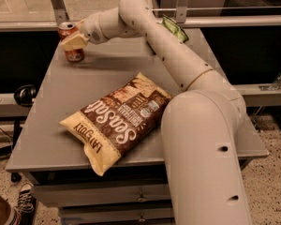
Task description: Move coke can near brown chip bag
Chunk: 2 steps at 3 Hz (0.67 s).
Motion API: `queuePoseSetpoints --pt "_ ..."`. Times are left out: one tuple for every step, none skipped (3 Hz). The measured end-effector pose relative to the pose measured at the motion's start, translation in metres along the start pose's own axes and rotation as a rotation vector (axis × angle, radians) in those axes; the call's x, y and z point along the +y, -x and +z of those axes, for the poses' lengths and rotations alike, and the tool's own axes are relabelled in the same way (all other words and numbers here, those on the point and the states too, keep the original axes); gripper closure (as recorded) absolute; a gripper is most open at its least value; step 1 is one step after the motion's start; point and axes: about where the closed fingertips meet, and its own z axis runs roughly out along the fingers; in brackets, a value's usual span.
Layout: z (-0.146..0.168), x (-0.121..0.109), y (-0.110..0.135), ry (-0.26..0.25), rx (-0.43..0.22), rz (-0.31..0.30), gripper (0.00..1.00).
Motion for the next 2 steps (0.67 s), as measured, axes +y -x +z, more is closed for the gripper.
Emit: queuePoseSetpoints --pt "-0.004 0.003 0.005 0.014 -0.052 0.047 0.65" --pt "-0.025 0.004 0.010 -0.011 -0.085 0.075 0.87"
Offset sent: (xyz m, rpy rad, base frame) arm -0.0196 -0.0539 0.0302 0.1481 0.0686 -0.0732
